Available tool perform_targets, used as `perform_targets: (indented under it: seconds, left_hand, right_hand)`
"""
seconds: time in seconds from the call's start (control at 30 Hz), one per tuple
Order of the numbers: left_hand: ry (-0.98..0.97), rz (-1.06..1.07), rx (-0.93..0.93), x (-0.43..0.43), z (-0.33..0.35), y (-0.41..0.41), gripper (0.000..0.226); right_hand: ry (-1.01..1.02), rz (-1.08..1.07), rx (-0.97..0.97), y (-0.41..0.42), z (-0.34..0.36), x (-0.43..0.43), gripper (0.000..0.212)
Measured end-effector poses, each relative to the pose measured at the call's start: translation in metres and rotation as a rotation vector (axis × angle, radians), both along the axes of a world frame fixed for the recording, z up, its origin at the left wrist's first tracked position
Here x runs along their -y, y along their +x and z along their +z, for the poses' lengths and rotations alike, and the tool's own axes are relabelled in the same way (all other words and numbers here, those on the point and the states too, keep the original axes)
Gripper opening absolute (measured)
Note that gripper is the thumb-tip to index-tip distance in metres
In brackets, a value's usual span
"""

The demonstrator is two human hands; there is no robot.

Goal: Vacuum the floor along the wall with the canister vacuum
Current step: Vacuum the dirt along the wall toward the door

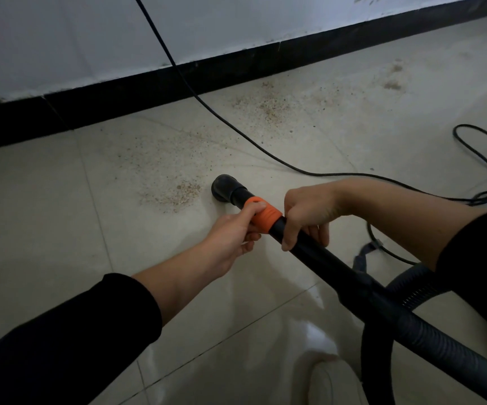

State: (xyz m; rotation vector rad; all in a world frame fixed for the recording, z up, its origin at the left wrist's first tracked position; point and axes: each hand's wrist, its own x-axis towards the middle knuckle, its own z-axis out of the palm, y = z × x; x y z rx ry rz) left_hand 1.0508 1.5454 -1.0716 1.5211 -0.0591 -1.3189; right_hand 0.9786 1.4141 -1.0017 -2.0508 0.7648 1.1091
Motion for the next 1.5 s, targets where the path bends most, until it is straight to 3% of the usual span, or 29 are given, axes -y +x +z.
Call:
perform_targets:
  seconds: [0.33,1.2,1.5]
  left_hand:
    - [0.024,0.027,-0.001,-0.024,-0.004,0.003,0.032]
    - [0.104,0.359,0.185,-0.088,-0.017,0.05,0.027]
    - [0.037,0.397,0.09,-0.08,-0.021,0.057,0.019]
  right_hand:
    - [0.043,0.085,0.001,0.007,-0.003,-0.015,0.015]
    - [0.126,0.256,0.161,0.081,-0.015,-0.077,0.018]
    - [0.057,0.244,0.201,0.081,-0.015,-0.074,0.03]
